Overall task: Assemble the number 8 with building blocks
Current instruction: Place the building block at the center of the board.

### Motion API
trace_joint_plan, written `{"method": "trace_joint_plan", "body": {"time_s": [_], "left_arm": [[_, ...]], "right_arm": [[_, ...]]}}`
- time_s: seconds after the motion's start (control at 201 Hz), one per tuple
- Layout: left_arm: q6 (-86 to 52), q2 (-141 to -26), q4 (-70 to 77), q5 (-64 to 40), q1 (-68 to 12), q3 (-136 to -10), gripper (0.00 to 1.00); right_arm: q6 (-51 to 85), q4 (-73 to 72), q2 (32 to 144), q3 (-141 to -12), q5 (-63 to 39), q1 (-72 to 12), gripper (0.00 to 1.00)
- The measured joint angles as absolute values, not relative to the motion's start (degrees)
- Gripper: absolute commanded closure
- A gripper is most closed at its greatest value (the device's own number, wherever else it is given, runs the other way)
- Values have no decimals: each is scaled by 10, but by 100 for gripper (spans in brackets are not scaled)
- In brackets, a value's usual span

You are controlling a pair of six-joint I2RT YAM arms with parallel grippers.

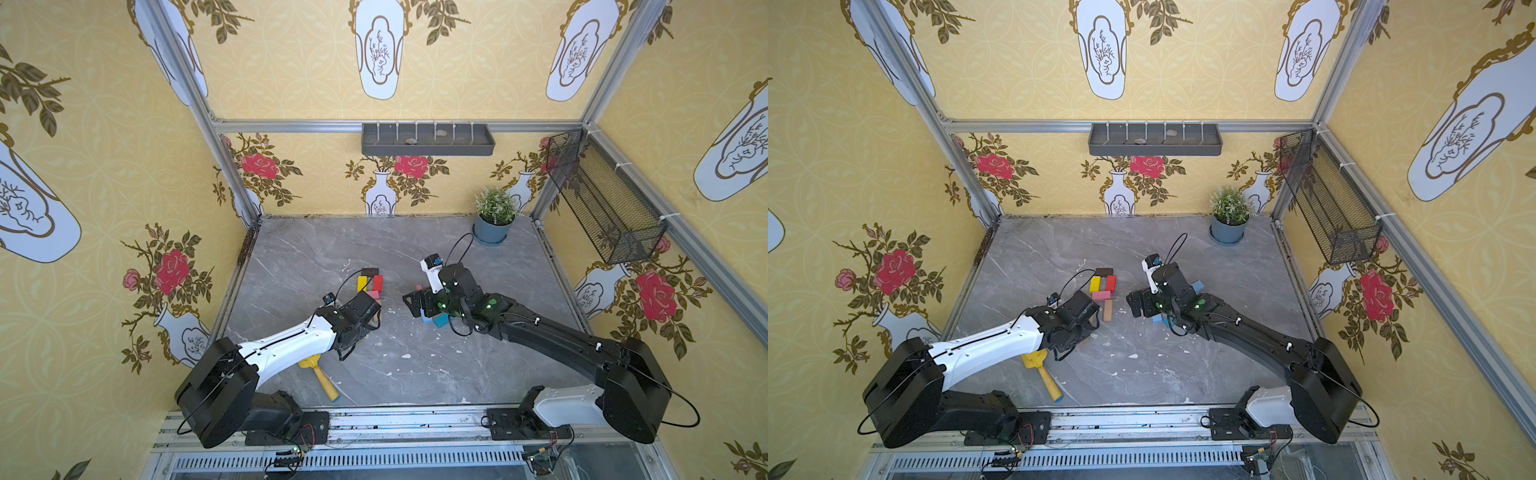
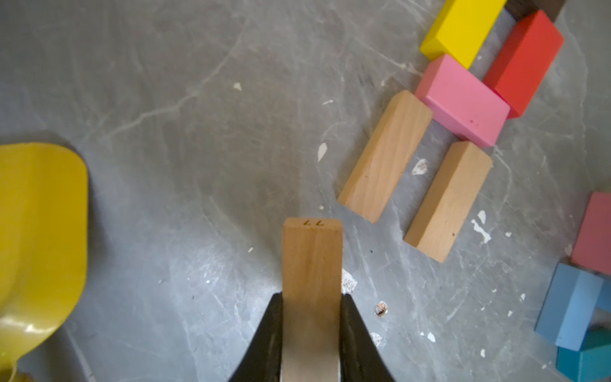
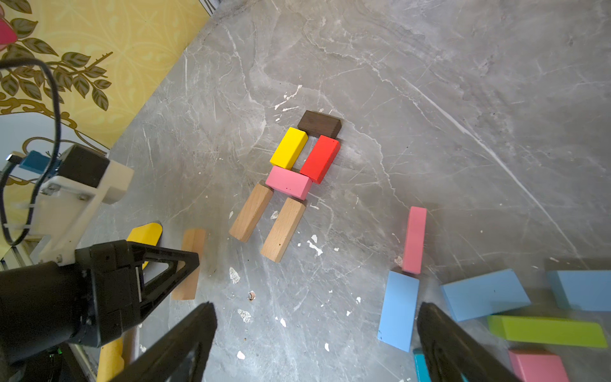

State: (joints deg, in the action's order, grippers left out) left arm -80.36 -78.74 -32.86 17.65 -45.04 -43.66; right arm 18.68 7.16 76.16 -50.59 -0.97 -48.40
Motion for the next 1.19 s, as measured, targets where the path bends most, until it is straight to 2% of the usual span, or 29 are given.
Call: {"method": "trace_joint_plan", "body": {"time_s": [0.388,0.548,0.677,1.095,1.19], "left_arm": [[-935,-830,-343,197,-473,-461,88],[-963,-856,-325,191,-480,-462,80],[-976,-872,-303,184,-480,-462,79],[-990,-899,-253,162,-481,-460,59],[-990,-895,-249,161,-481,-459,52]], "right_arm": [[194,70,753,-493,-15,-477,2],[194,67,746,-489,-18,-476,2],[195,68,742,-484,-19,-474,2],[197,68,734,-478,-23,-469,2],[199,68,733,-476,-23,-469,2]]}}
